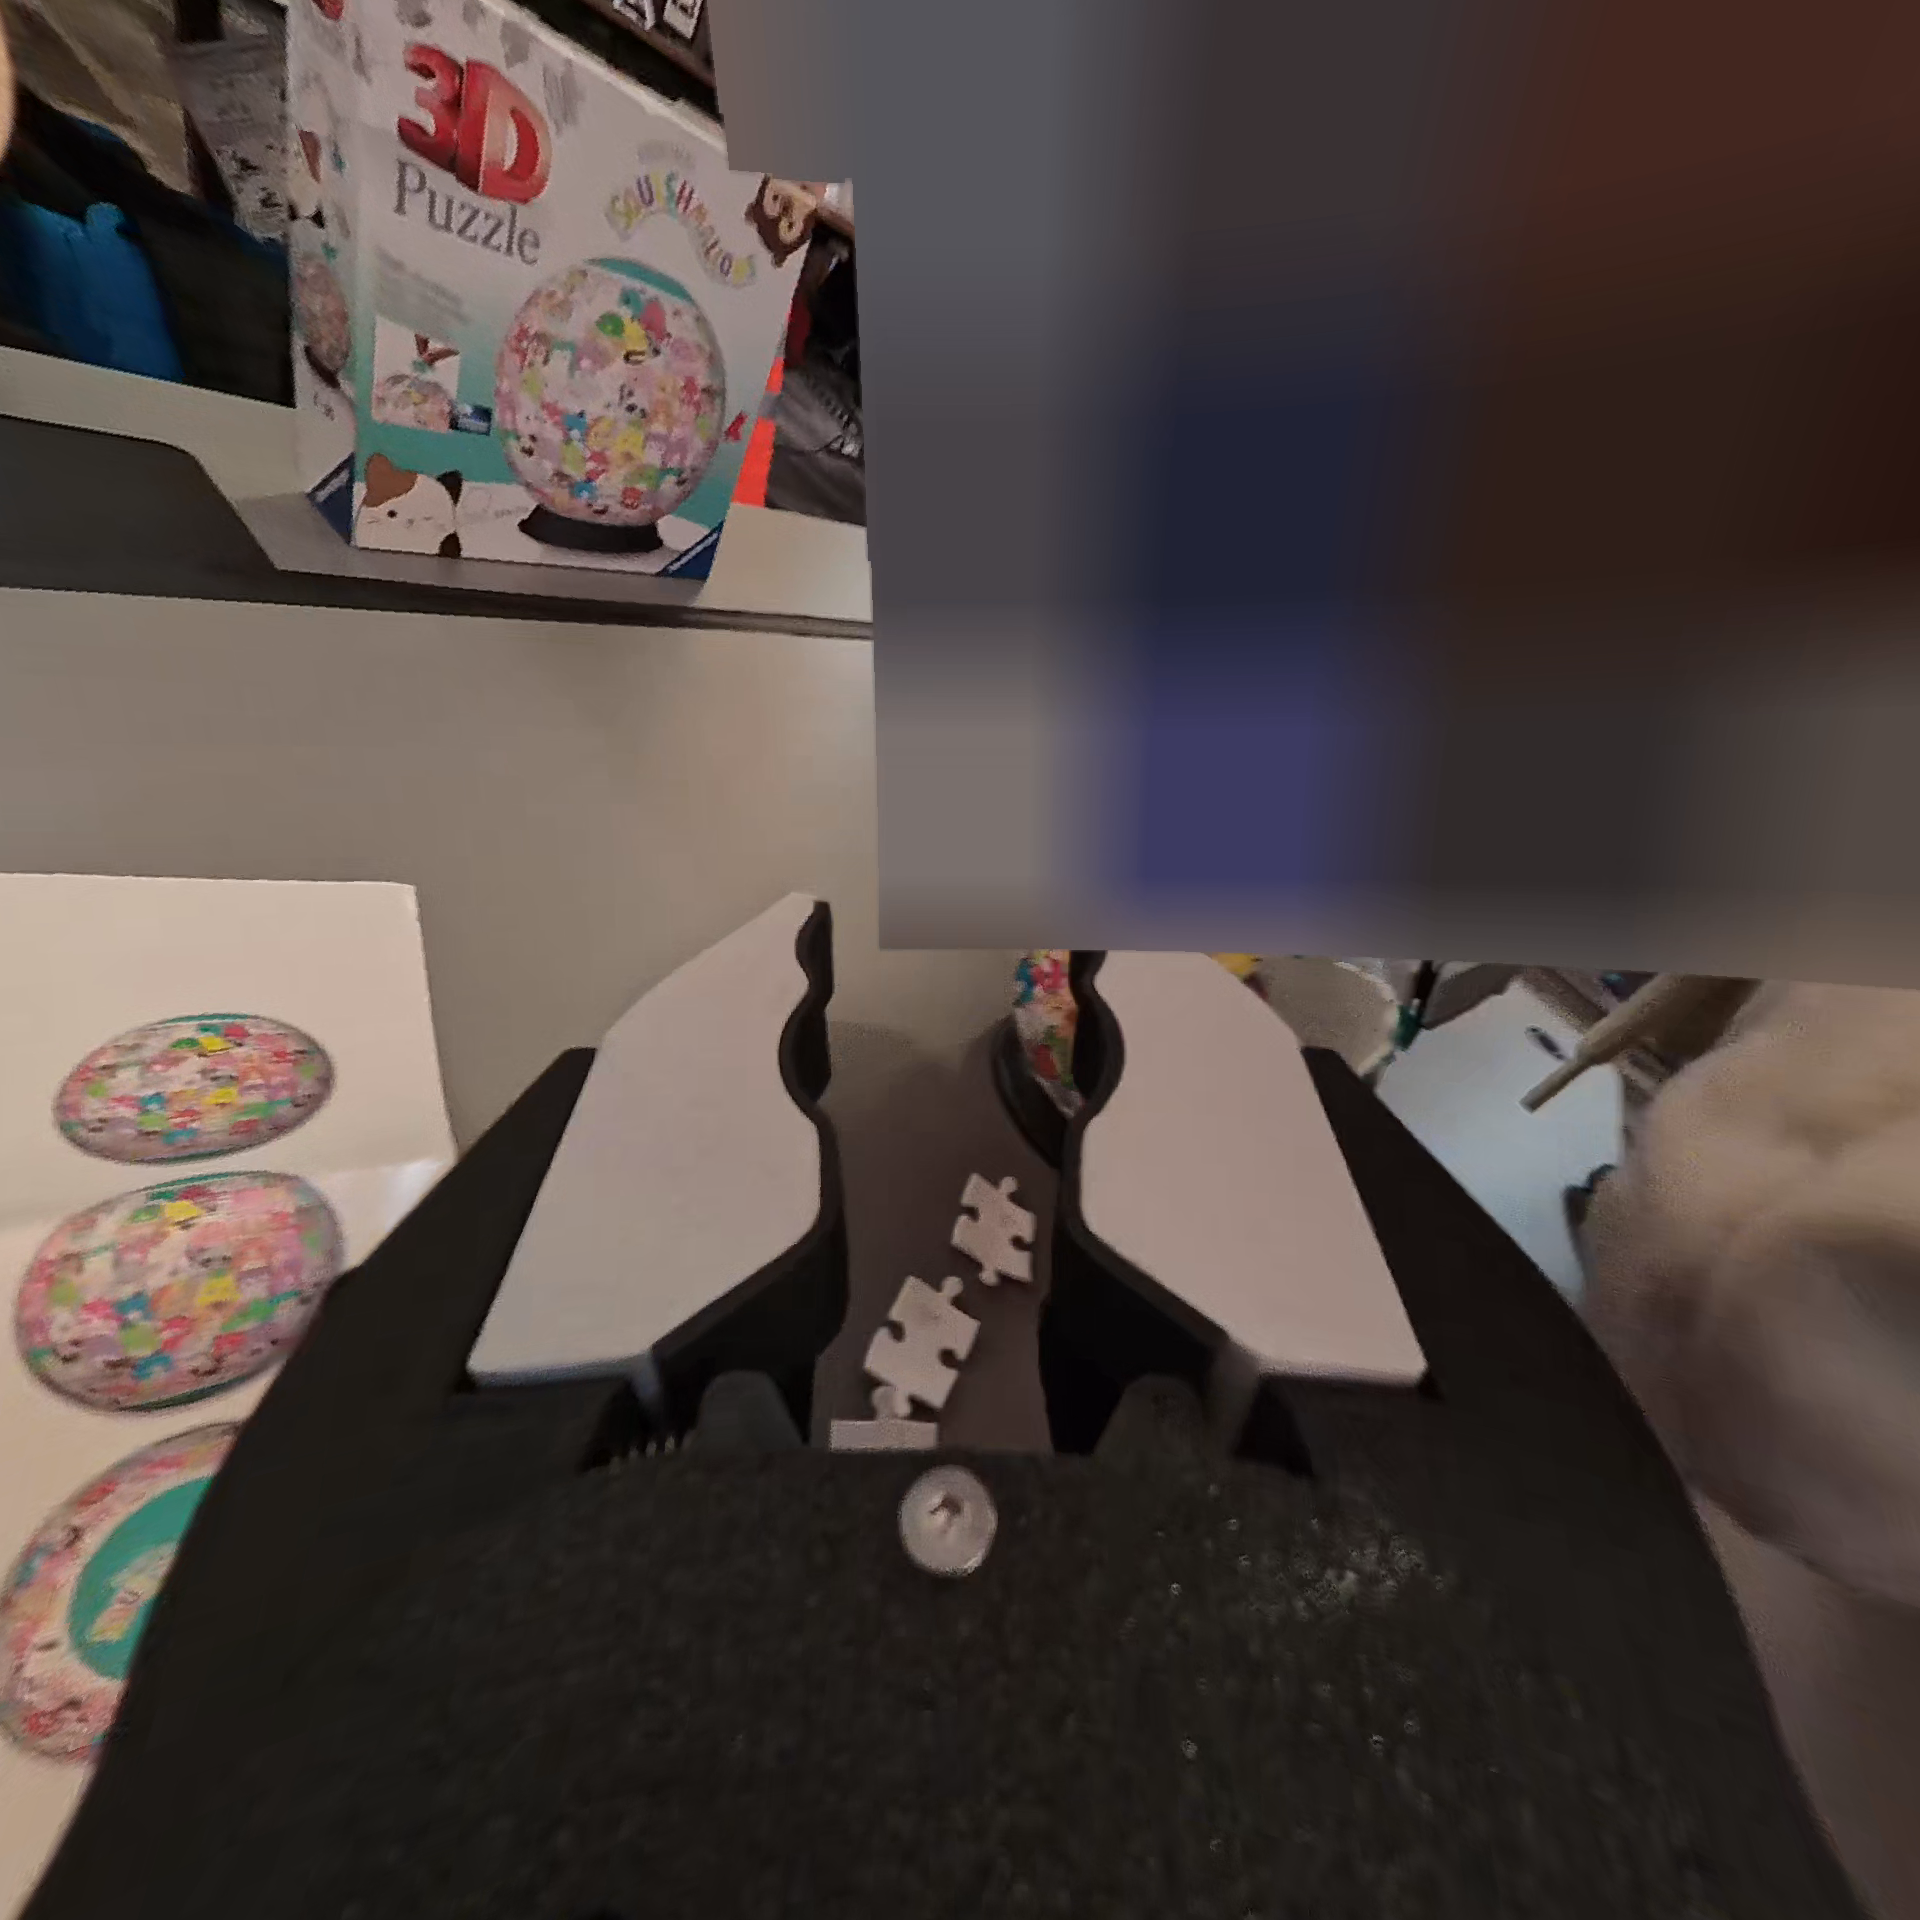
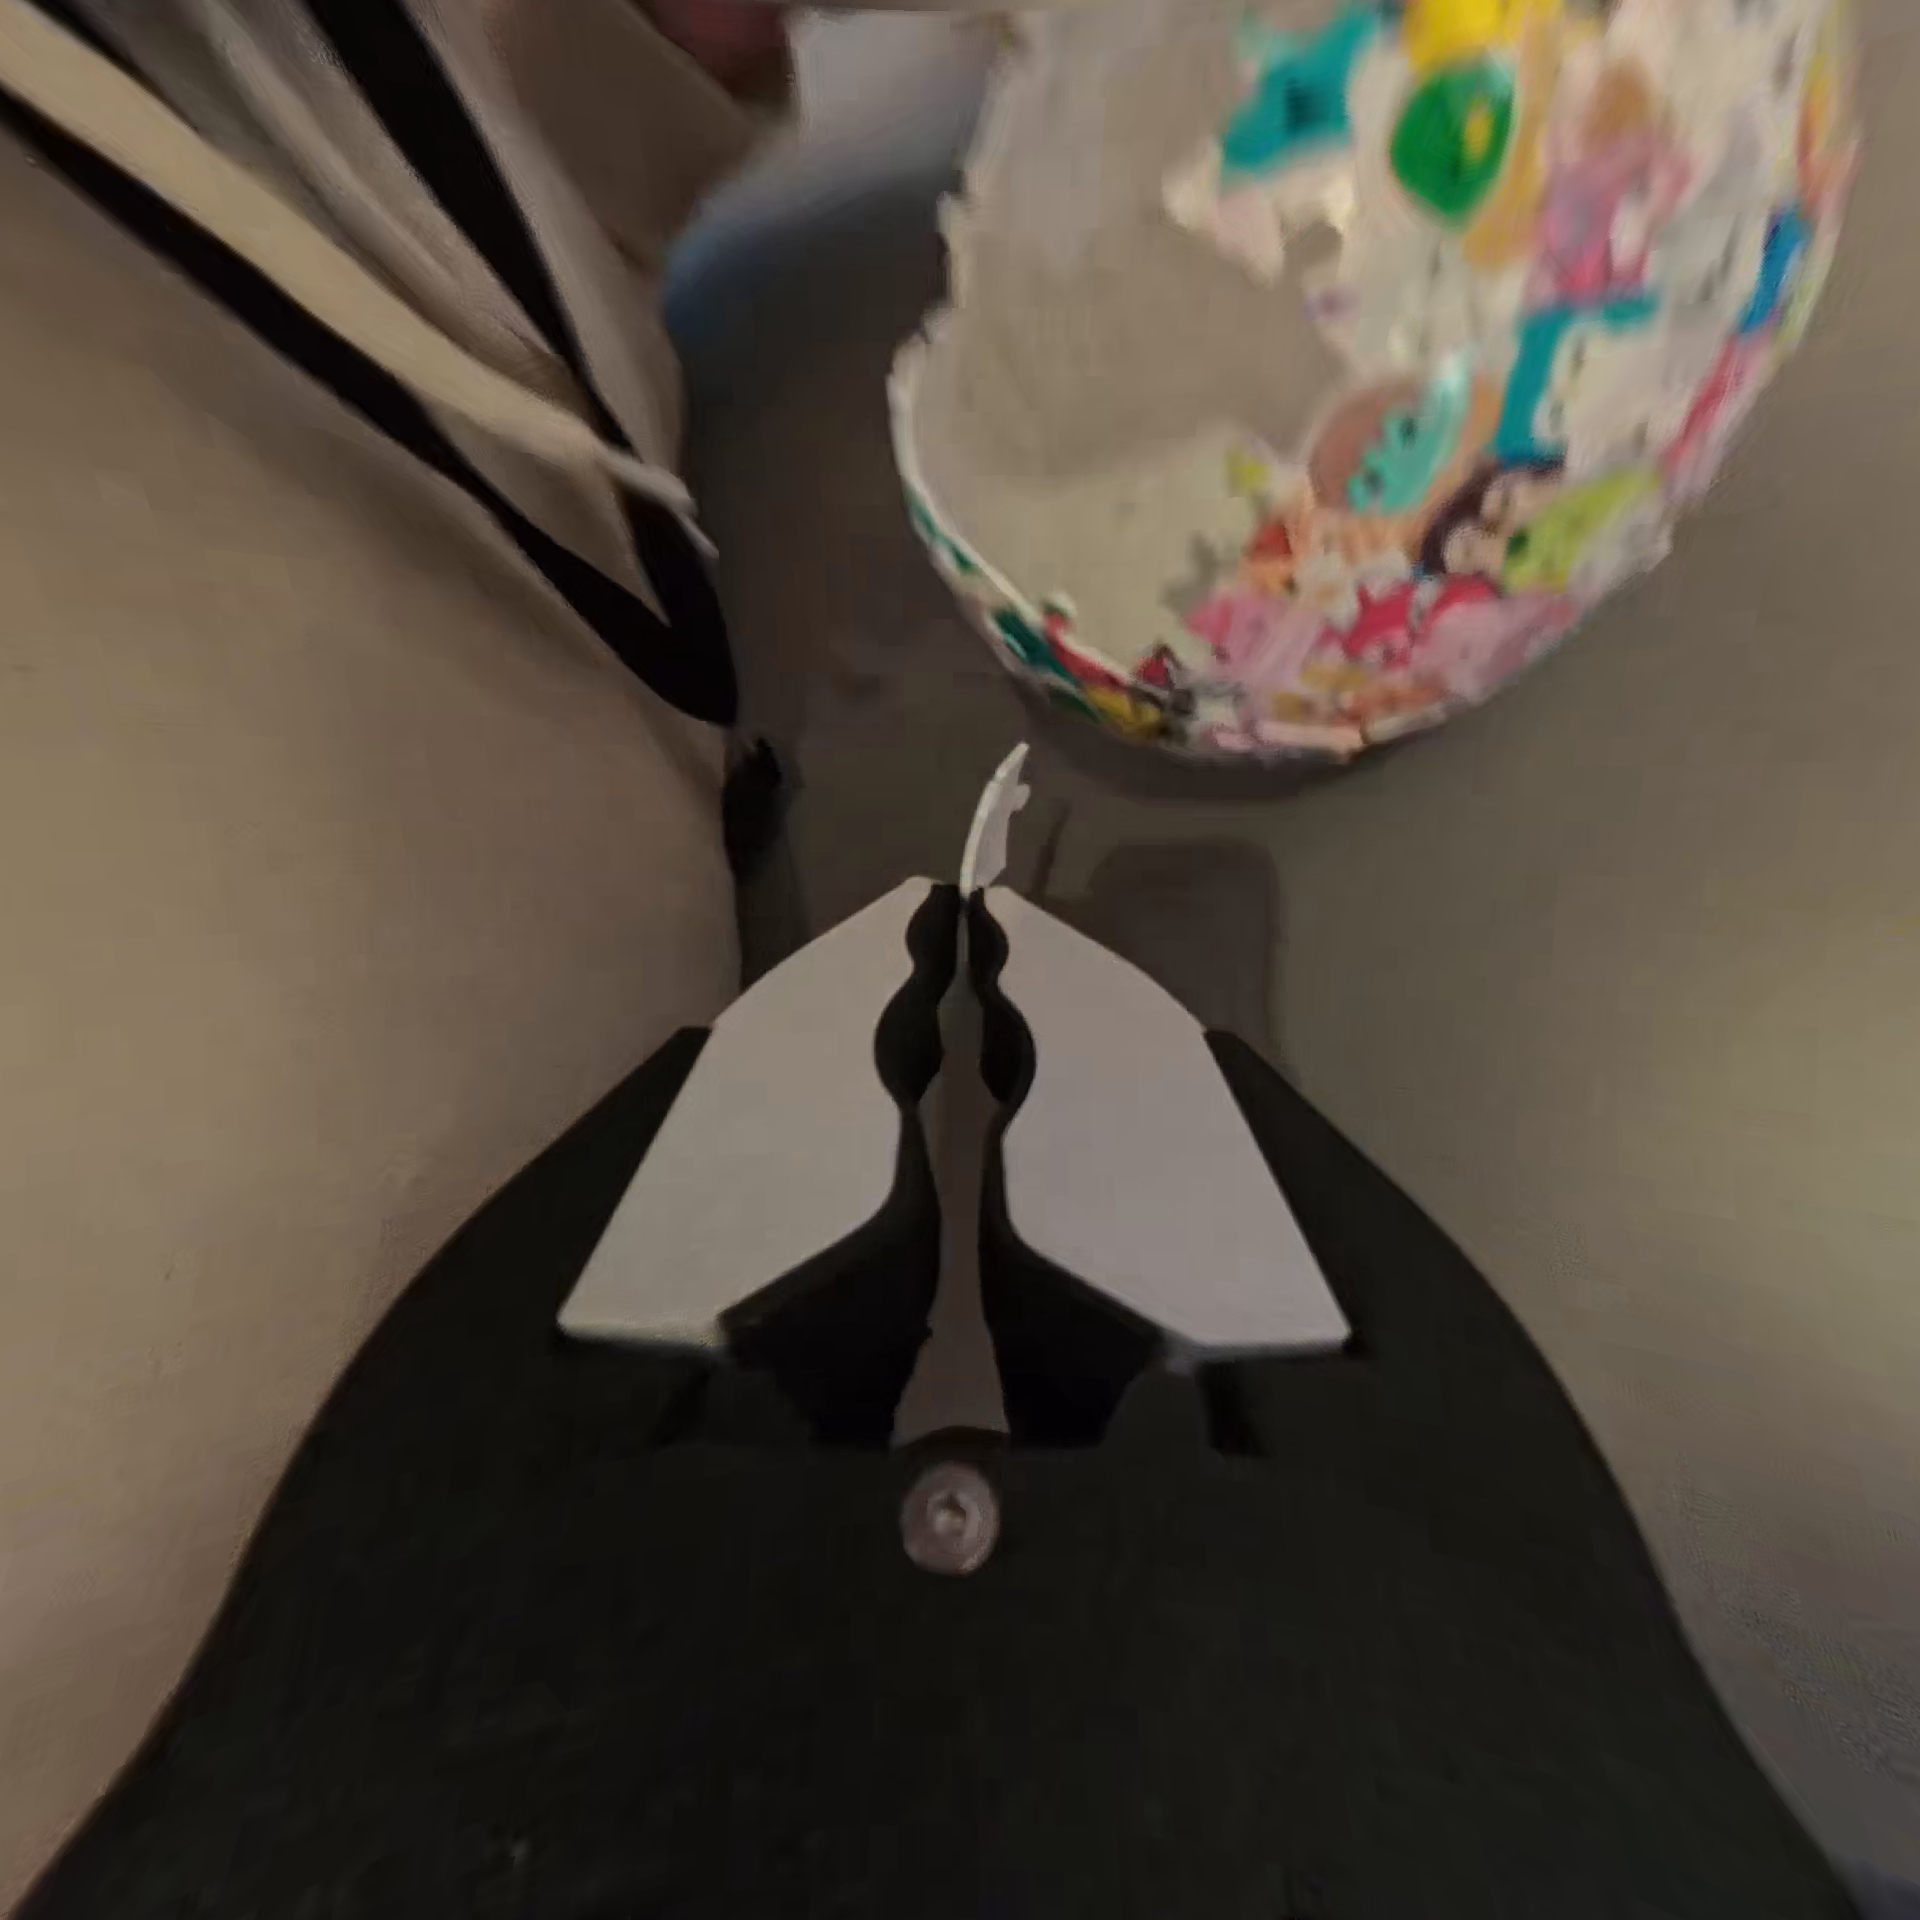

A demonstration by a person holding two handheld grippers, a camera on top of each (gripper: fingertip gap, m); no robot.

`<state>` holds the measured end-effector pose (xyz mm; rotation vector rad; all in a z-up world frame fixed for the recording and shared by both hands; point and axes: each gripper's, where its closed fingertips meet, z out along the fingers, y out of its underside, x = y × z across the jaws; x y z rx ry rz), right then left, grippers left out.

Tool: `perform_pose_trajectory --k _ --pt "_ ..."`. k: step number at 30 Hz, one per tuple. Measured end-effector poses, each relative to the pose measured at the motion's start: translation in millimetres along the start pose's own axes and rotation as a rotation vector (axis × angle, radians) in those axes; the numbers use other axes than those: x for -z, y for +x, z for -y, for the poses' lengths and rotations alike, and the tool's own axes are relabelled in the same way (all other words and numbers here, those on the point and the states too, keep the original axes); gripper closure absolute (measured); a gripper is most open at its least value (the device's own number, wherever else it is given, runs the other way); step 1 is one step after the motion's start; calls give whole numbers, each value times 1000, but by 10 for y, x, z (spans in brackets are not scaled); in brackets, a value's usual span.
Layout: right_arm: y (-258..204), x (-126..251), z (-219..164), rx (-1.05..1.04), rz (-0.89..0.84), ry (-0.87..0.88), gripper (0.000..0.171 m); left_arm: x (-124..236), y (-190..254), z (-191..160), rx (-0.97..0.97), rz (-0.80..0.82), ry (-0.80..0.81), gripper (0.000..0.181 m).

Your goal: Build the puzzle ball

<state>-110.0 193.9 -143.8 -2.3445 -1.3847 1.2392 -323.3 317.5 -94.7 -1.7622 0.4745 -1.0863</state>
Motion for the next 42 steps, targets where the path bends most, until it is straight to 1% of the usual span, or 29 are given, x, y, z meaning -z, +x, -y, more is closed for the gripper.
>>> perform_pose_trajectory --k 2,5,9,12,18,21,24,25,28,29,31,33,35,37,39,42 --pt "97 -47 -129 -109 -109 -123 169 -67 -109 -47 -2 48 -20 139" --pt "-16 -114 -193 -278 -159 -237 169 -90 -202 -118 44 63 -7 139" --pt "-5 -119 -264 -414 -292 -390 169 -80 -289 -189 39 66 -17 139" --pt "-44 -191 -310 -455 -347 -495 169 -69 -335 -266 40 74 -46 139" --pt "-146 -297 -381 -518 -401 -620 169 -9 -300 -324 88 25 -61 139" --pt "-171 -315 -328 -513 -402 -623 169 57 -310 -297 104 36 -36 139" --pt "-207 -340 -269 -499 -380 -595 169 71 -239 -254 139 -2 -12 139" --pt "-234 -355 -248 -495 -359 -573 169 69 -211 -239 142 -14 -8 139" --pt "-413 -388 -125 -475 -215 -404 169 41 -89 -205 142 -59 0 141" --pt "-485 -380 -39 -439 -148 -294 169 21 -11 -208 147 -92 -6 143" --pt "-524 -318 104 -452 -41 -61 169 -19 187 -198 167 -171 -10 145" --pt "-509 -258 237 -366 17 159 169 -41 406 -169 196 -250 6 146" --pt "-604 -214 377 -297 144 350 169 -56 587 -184 199 -291 3 149" --pt "-664 -177 445 -251 244 481 169 -72 747 -202 168 -303 -11 151" --pt "-603 -141 494 -237 278 604 169 -80 939 -204 135 -328 -32 152" --pt "-551 -99 546 -229 361 760 169 -95 1286 -242 103 -419 -54 157"
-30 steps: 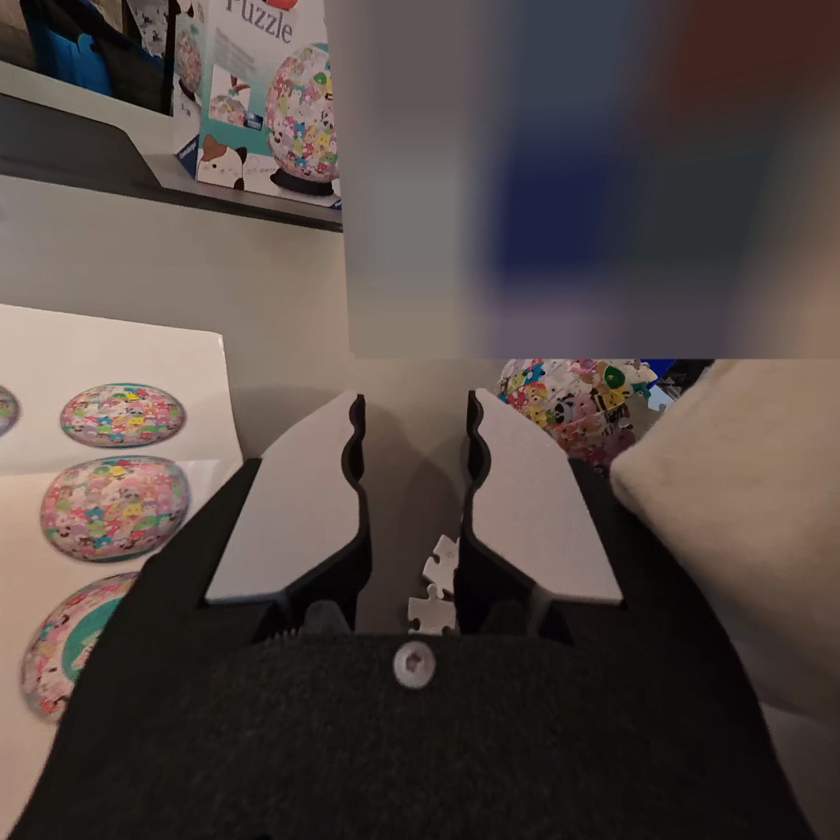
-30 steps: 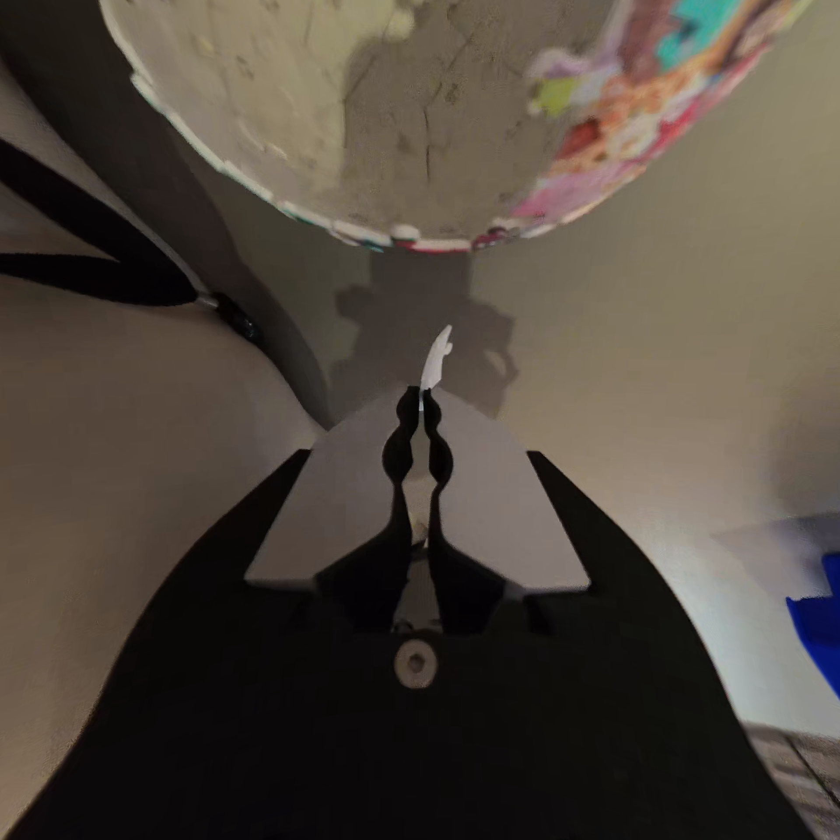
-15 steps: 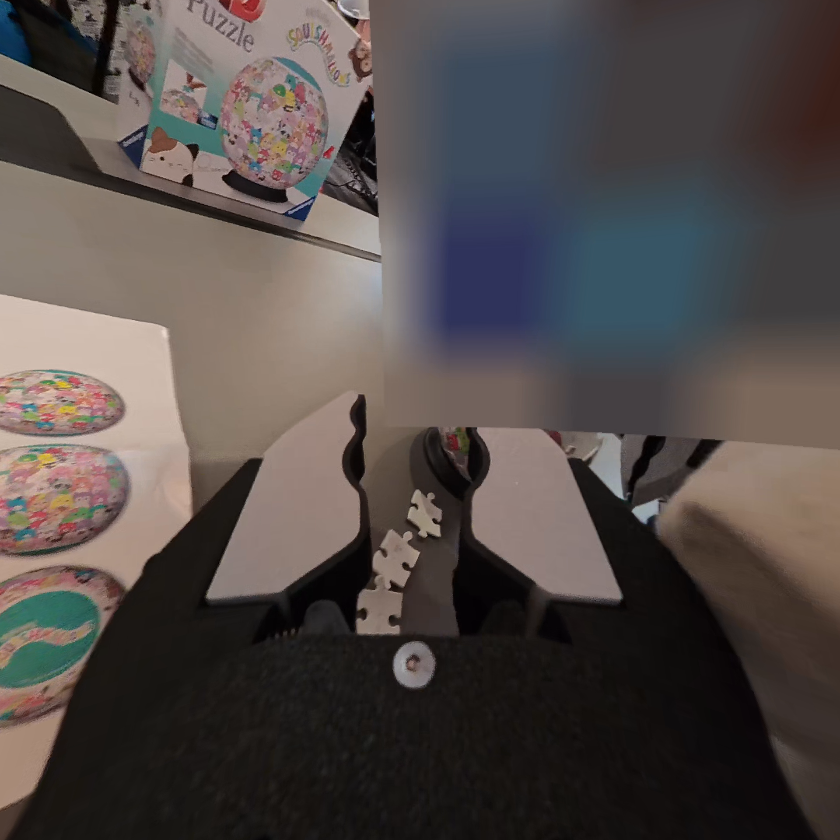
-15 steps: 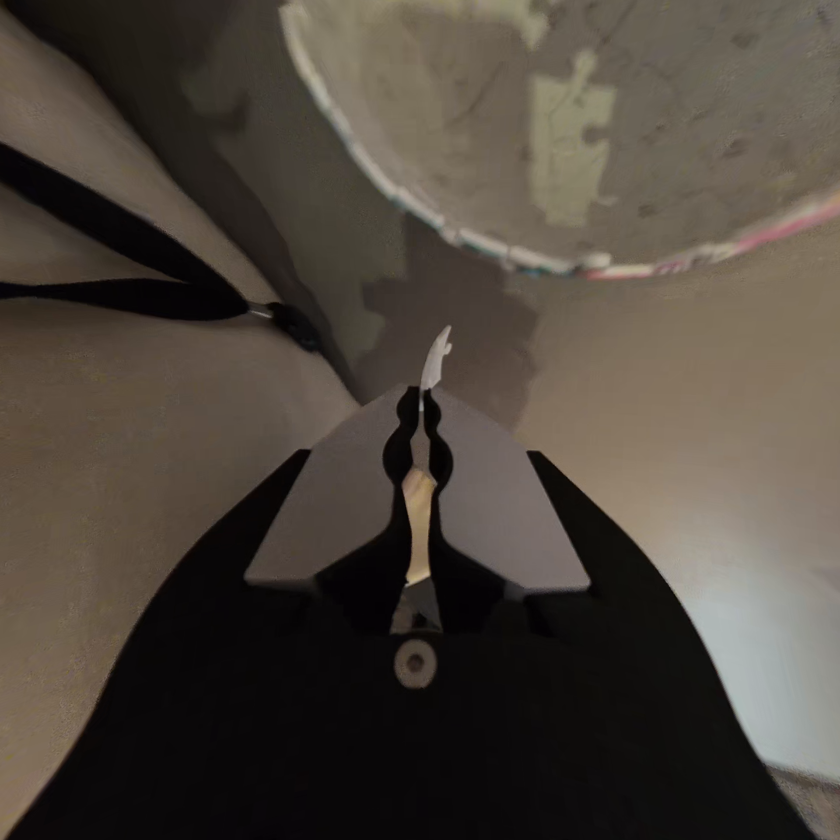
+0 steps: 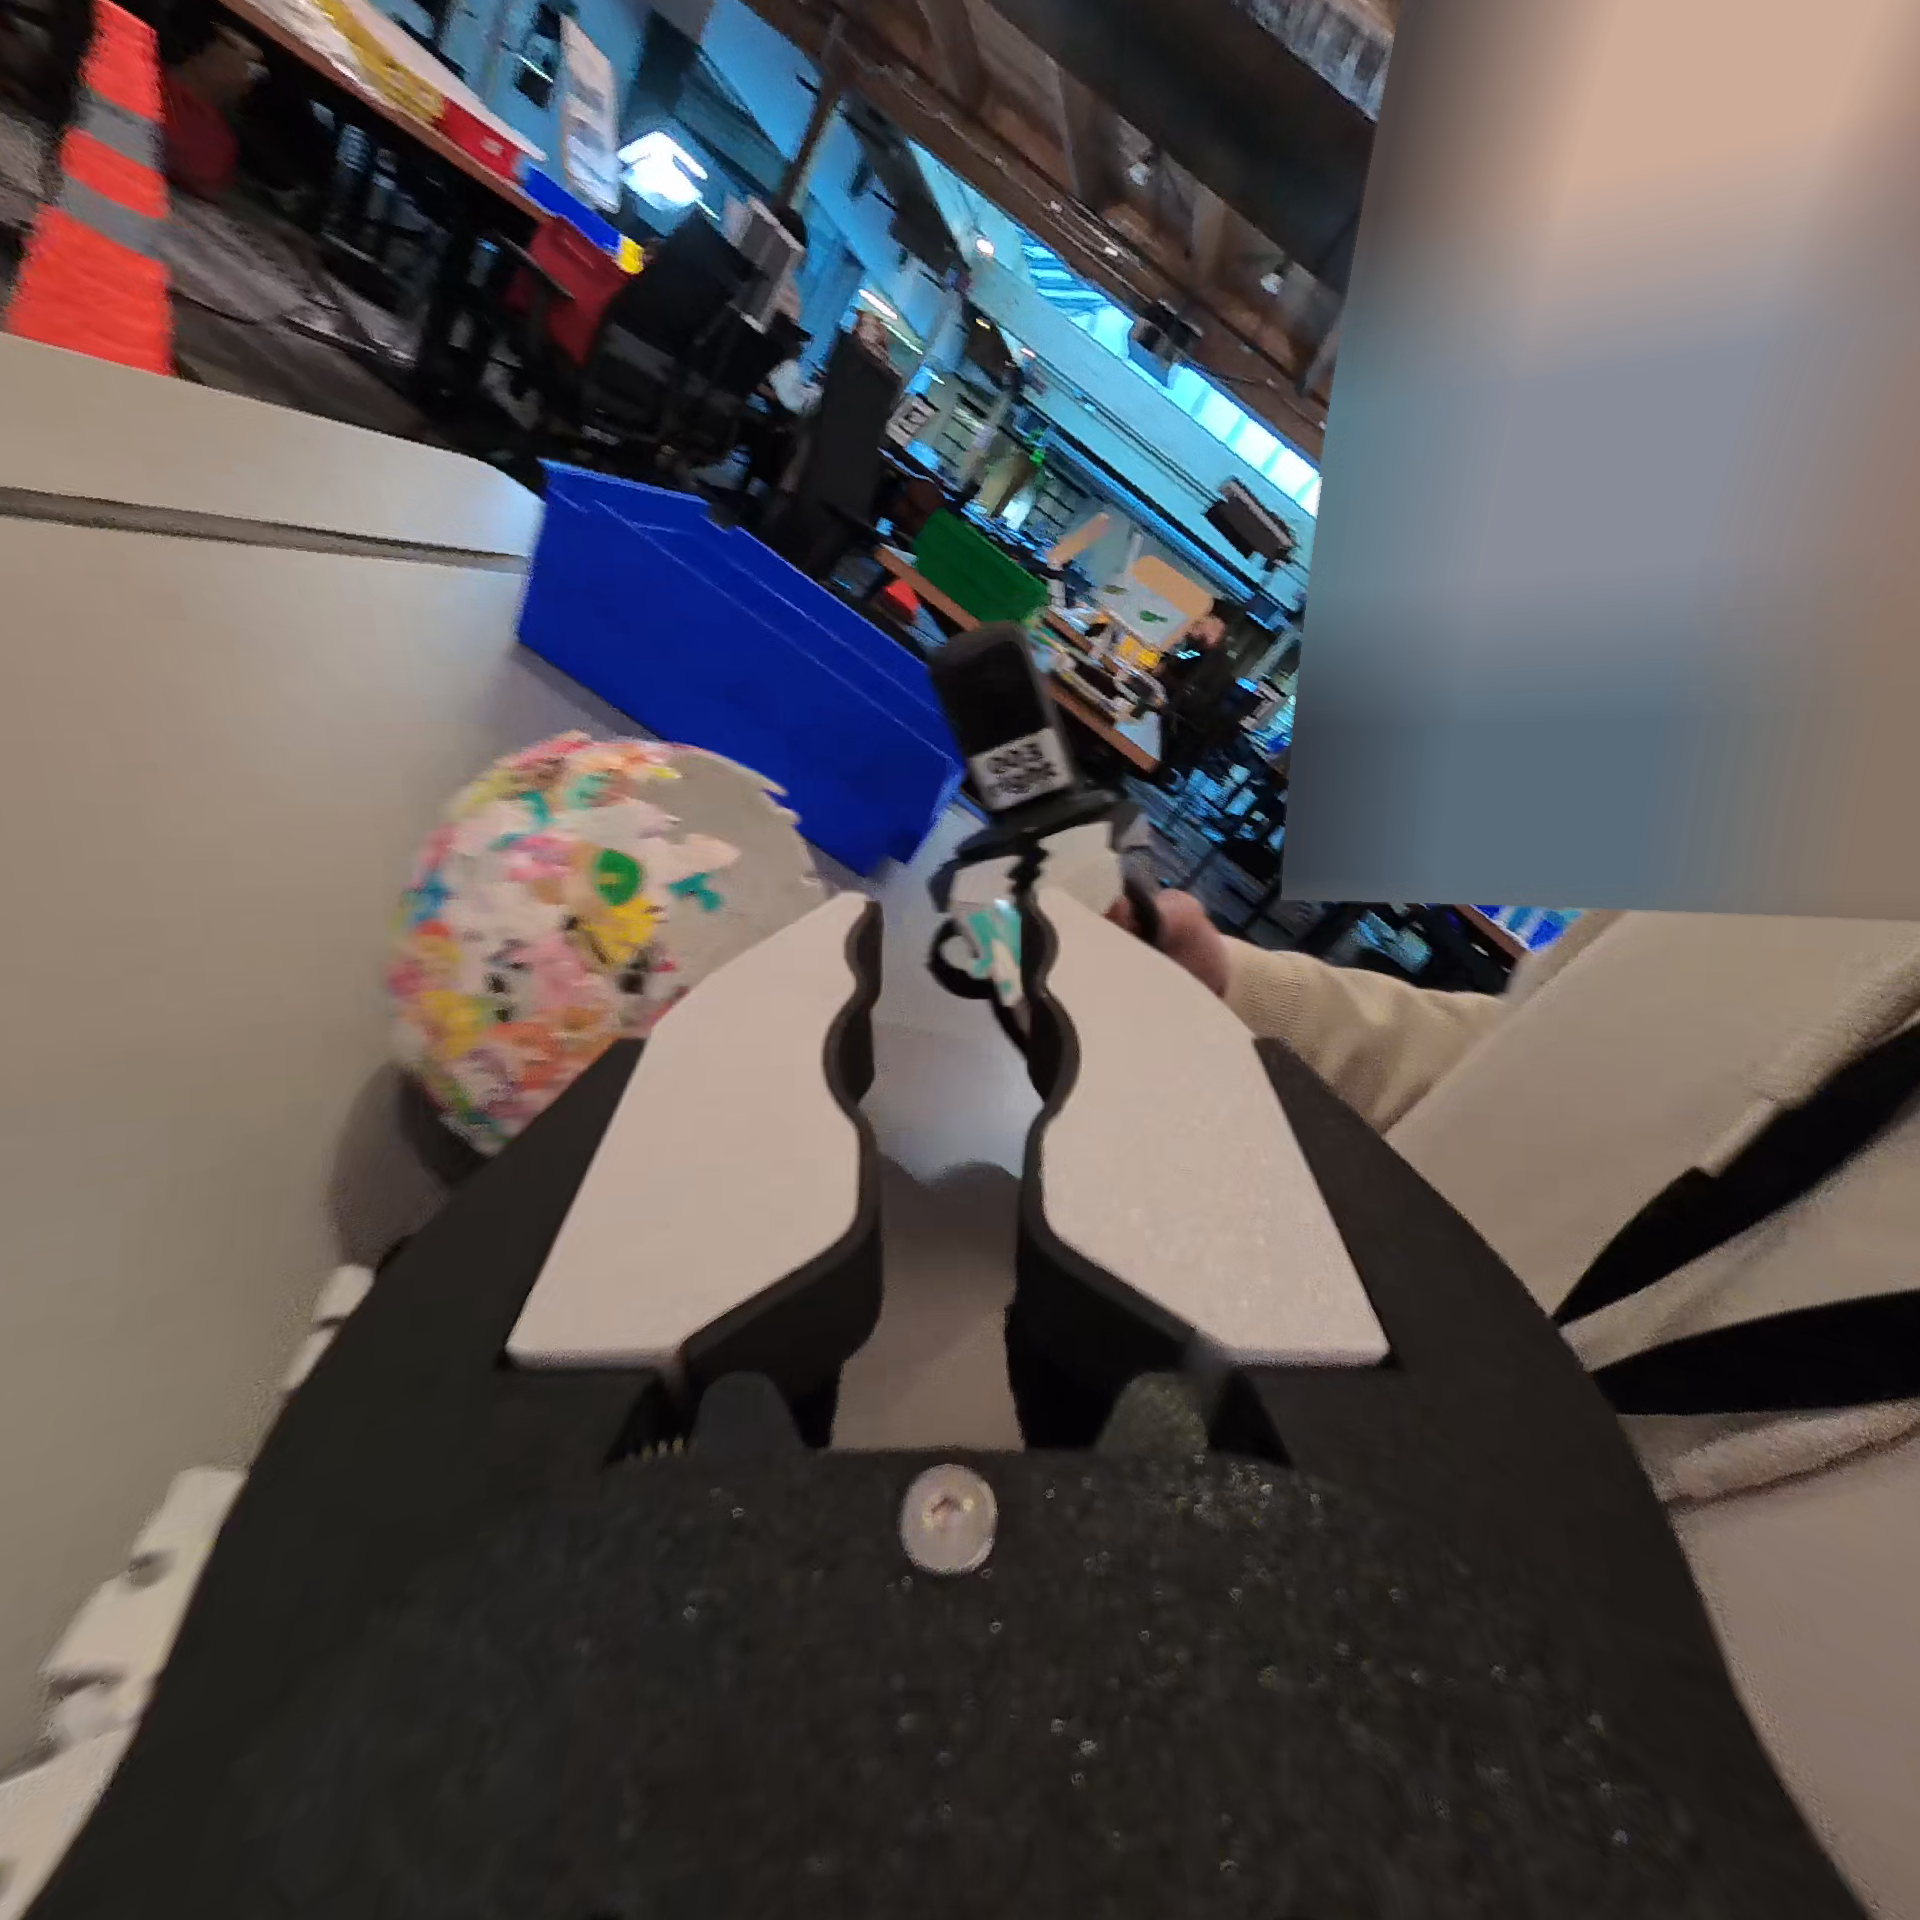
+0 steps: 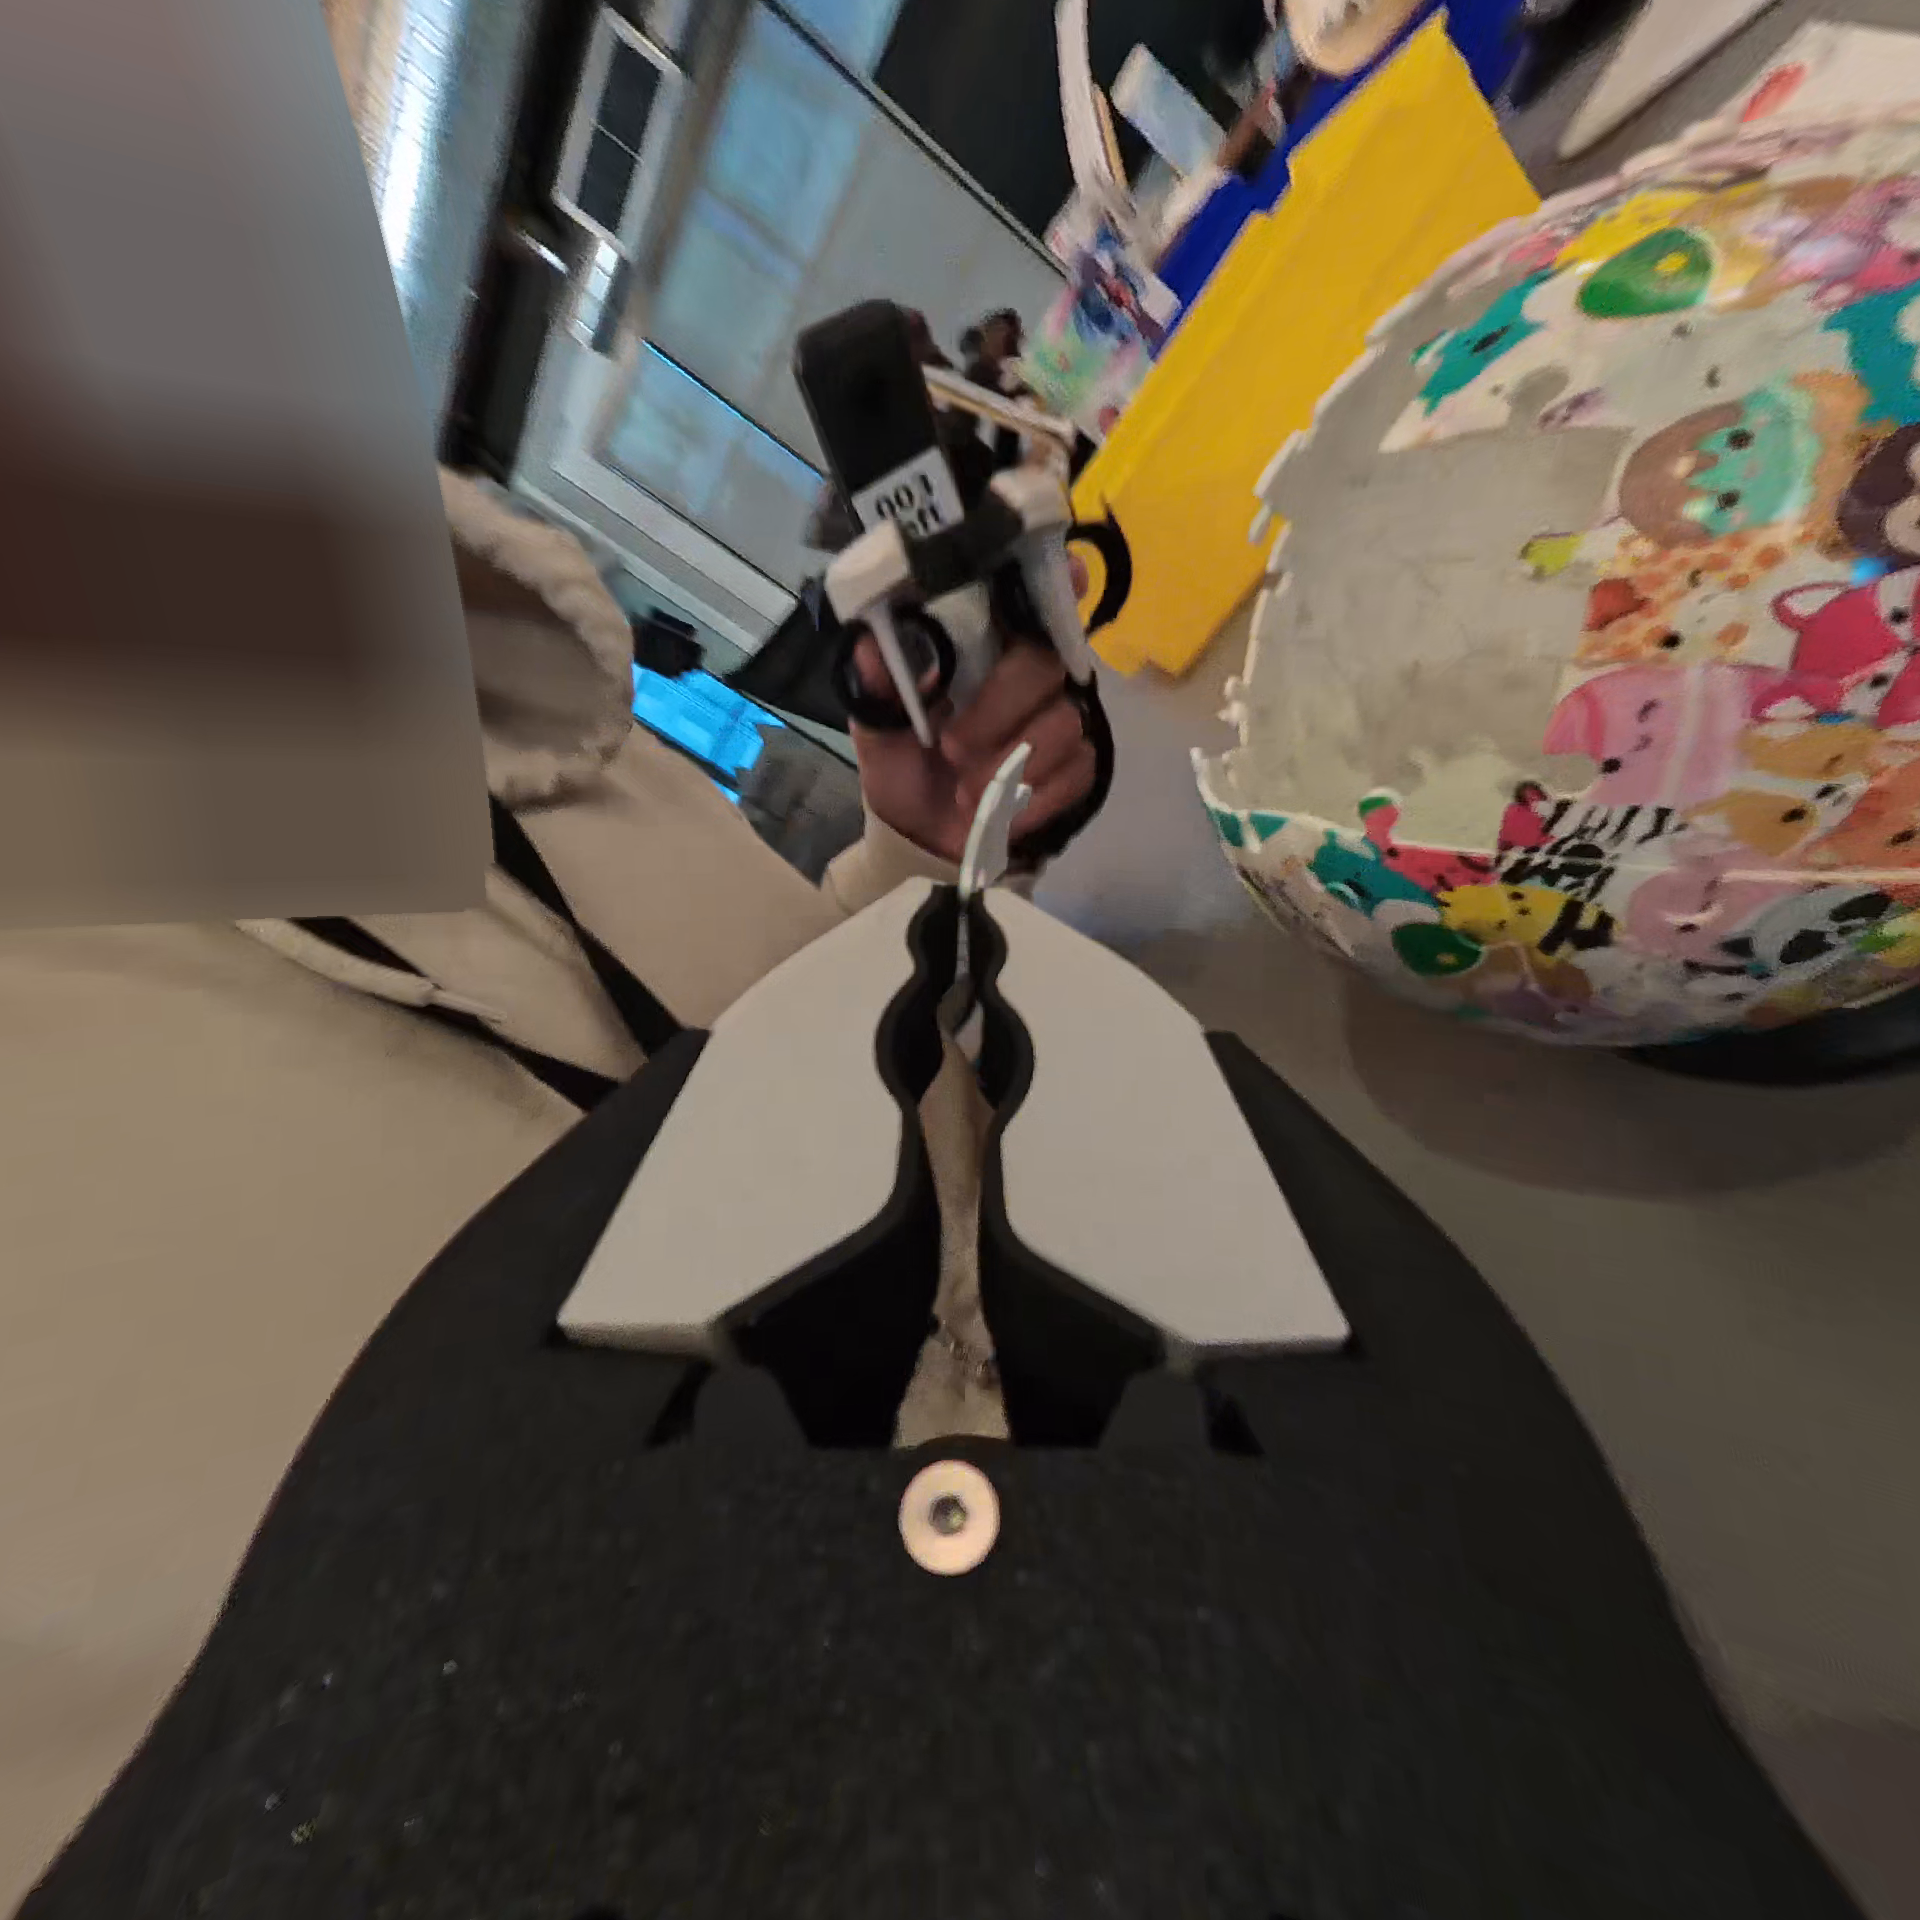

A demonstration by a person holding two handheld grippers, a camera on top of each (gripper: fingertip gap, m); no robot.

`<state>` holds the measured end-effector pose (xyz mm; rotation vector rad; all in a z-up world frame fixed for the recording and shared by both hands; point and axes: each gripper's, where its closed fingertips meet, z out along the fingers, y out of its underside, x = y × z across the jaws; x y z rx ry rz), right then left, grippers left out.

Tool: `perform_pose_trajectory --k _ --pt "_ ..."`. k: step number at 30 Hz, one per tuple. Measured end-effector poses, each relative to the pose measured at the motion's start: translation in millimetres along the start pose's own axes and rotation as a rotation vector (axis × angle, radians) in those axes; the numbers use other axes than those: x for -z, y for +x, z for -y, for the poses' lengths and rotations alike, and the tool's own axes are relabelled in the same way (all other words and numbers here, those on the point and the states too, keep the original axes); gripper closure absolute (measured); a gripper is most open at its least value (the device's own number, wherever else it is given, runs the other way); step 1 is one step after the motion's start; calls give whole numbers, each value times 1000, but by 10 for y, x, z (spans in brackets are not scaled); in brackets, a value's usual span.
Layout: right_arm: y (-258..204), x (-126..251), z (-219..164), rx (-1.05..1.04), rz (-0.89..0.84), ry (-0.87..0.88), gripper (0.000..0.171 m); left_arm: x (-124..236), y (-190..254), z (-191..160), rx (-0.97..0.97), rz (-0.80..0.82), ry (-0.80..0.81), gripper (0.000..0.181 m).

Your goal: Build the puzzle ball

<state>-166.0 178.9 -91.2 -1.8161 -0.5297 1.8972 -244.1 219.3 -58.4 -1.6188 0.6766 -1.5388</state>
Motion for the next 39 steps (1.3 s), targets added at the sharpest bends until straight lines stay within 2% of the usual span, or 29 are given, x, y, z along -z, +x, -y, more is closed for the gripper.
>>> perform_pose_trajectory --k 4,8,12,19,29,39 --pt "30 -41 -71 24 74 38 169 -207 120 -304 56 -40 -93 157" --pt "-55 -41 -63 20 162 106 169 -378 236 -608 33 -47 -206 160" --pt "-155 -85 -150 44 195 113 169 -507 382 -786 64 -89 -241 160" --pt "-227 -73 -252 109 153 73 169 -517 471 -634 145 -150 -111 175" --pt "-129 -142 -312 143 79 31 168 -464 474 -617 134 -169 -120 179" --pt "-165 -132 -282 127 104 53 168 -456 498 -601 178 -207 -105 180"
